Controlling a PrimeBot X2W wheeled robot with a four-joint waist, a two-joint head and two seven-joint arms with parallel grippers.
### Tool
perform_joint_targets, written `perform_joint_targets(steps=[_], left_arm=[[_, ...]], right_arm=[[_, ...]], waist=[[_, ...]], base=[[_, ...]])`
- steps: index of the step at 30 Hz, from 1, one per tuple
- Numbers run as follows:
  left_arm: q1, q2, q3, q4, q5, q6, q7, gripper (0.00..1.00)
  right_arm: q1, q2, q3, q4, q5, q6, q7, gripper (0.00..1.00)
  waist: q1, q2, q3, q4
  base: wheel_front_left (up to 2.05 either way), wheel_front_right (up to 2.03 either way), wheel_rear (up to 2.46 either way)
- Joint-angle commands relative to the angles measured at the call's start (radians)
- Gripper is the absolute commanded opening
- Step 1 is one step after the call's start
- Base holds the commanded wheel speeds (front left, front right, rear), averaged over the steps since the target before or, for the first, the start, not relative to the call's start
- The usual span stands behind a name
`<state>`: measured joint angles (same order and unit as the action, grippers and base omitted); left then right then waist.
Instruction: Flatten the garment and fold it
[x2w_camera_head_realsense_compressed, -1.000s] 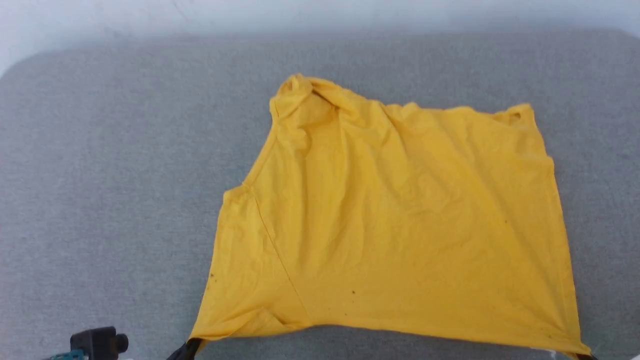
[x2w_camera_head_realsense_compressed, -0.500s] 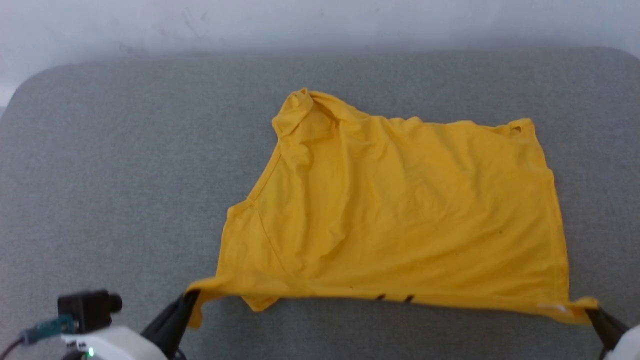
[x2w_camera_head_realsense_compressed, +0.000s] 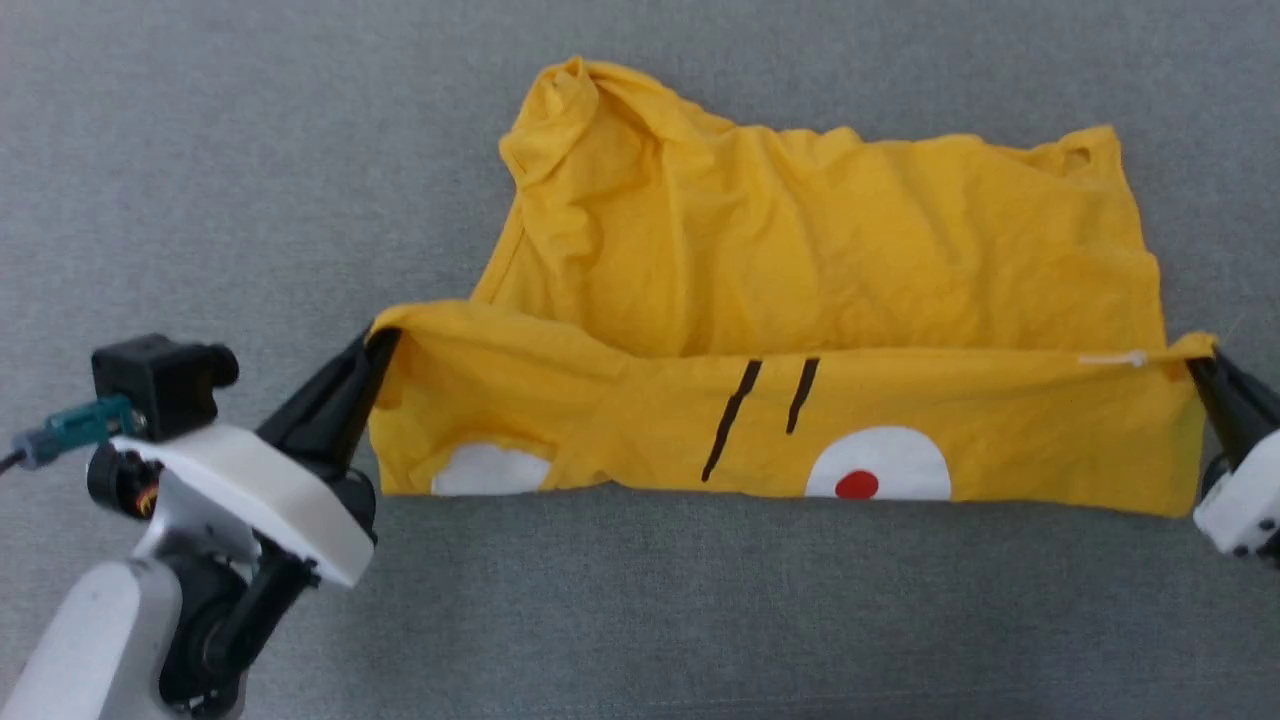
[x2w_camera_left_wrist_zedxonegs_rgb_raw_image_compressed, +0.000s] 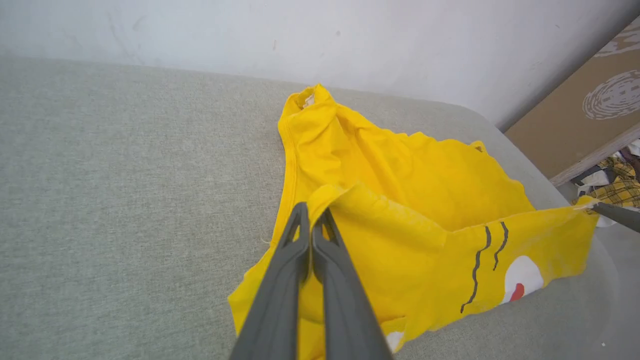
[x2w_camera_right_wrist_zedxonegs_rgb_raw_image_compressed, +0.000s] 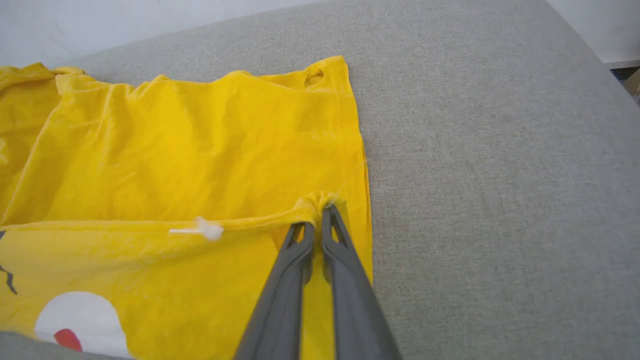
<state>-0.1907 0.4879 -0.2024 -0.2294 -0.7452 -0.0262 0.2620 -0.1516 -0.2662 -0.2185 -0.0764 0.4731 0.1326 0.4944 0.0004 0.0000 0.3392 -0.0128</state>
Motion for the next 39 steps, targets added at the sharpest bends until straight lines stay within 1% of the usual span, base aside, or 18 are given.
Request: perform_joint_targets(steps=[1,7,13,16,17,18,19,20,21,22,23,24,25,26,31,34,36,39], left_arm=[[-0.025,-0.002,-0.002,0.008,0.008,-0.007,-0.007,0.0],[-0.13,-0.021,-0.02,0.097,0.009,-0.03,-0.014,0.0],[-0.202,-0.029,-0.059,0.212,-0.012,-0.048,0.042,0.0],[-0.225,-0.035,-0.075,0.262,-0.021,-0.049,0.074,0.0],[-0.231,-0.037,-0.077,0.275,-0.024,-0.048,0.081,0.0],[-0.235,-0.04,-0.077,0.284,-0.028,-0.047,0.082,0.0],[-0.237,-0.041,-0.077,0.291,-0.029,-0.047,0.082,0.0],[-0.238,-0.044,-0.076,0.296,-0.033,-0.047,0.08,0.04],[-0.237,-0.046,-0.073,0.3,-0.039,-0.046,0.078,0.2],[-0.233,-0.048,-0.069,0.302,-0.045,-0.046,0.076,0.25],[-0.228,-0.047,-0.067,0.303,-0.049,-0.045,0.076,0.37],[-0.221,-0.047,-0.064,0.302,-0.055,-0.044,0.075,0.56],[-0.214,-0.049,-0.059,0.299,-0.062,-0.042,0.072,0.91],[-0.205,-0.05,-0.055,0.293,-0.069,-0.041,0.07,1.0],[-0.155,-0.056,-0.035,0.253,-0.088,-0.034,0.04,1.0],[-0.117,-0.065,-0.016,0.215,-0.086,-0.024,-0.007,1.0],[-0.087,-0.068,0.001,0.185,-0.068,-0.011,-0.057,1.0],[-0.037,-0.083,0.029,0.143,-0.03,0.012,-0.157,1.0]], right_arm=[[-0.023,-0.006,0.003,0.008,-0.006,-0.002,-0.009,0.0],[-0.121,-0.03,0.028,0.08,-0.018,-0.002,-0.037,0.0],[-0.188,-0.044,0.076,0.175,-0.018,-0.002,-0.025,0.0],[-0.214,-0.047,0.09,0.218,-0.013,-0.002,-0.021,0.0],[-0.219,-0.045,0.093,0.229,-0.01,-0.002,-0.016,0.06],[-0.223,-0.043,0.095,0.239,-0.004,-0.002,-0.009,0.25],[-0.226,-0.039,0.093,0.245,0.001,-0.002,-0.005,0.87],[-0.228,-0.036,0.089,0.251,0.007,-0.002,0.001,1.0],[-0.228,-0.033,0.087,0.254,0.013,-0.002,0.009,1.0],[-0.226,-0.031,0.084,0.253,0.021,-0.002,0.016,1.0],[-0.223,-0.031,0.08,0.249,0.027,-0.002,0.02,1.0],[-0.217,-0.031,0.075,0.244,0.032,-0.002,0.028,1.0],[-0.209,-0.032,0.071,0.238,0.038,-0.002,0.039,1.0],[-0.201,-0.03,0.064,0.228,0.047,-0.002,0.05,1.0],[-0.146,-0.017,0.017,0.151,0.076,-0.002,0.092,1.0],[-0.104,-0.002,-0.011,0.087,0.079,-0.002,0.096,1.0],[-0.08,0.013,-0.036,0.039,0.07,-0.002,0.068,1.0],[-0.048,0.041,-0.064,-0.022,0.035,-0.002,-0.018,1.0]], waist=[[-0.0004,0.0,0.081,-0.025],[-0.0004,0.0,0.165,-0.032],[-0.0004,0.0,0.22,-0.033],[-0.0004,0.0,0.229,-0.033],[-0.0004,0.0,0.23,-0.034],[-0.0004,0.0,0.23,-0.034],[-0.0004,0.0,0.228,-0.035],[-0.0004,0.0,0.224,-0.035],[-0.0004,0.0,0.219,-0.036],[-0.0004,0.0,0.213,-0.036],[-0.0004,0.0,0.206,-0.036],[-0.0004,0.0,0.197,-0.036],[-0.0004,0.0,0.187,-0.035],[-0.0004,0.0,0.177,-0.034],[-0.0004,0.0,0.124,-0.027],[-0.0004,0.0,0.09,-0.022],[-0.0004,0.0,0.07,-0.019],[-0.0004,0.0,0.038,-0.016]], base=[[0.0,0.0,0.0],[0.0,0.0,0.0],[0.0,0.0,0.0],[0.0,0.0,0.0],[0.0,0.0,0.0],[0.0,0.0,0.0],[0.0,0.0,0.0],[0.0,0.0,0.0],[0.0,0.0,0.0],[0.0,0.0,0.0],[0.0,0.0,0.0],[0.0,0.0,0.0],[0.0,0.0,0.0],[0.0,0.0,0.0],[0.0,0.0,0.0],[0.0,0.0,0.0],[0.0,0.0,0.0],[0.0,0.0,0.0]])
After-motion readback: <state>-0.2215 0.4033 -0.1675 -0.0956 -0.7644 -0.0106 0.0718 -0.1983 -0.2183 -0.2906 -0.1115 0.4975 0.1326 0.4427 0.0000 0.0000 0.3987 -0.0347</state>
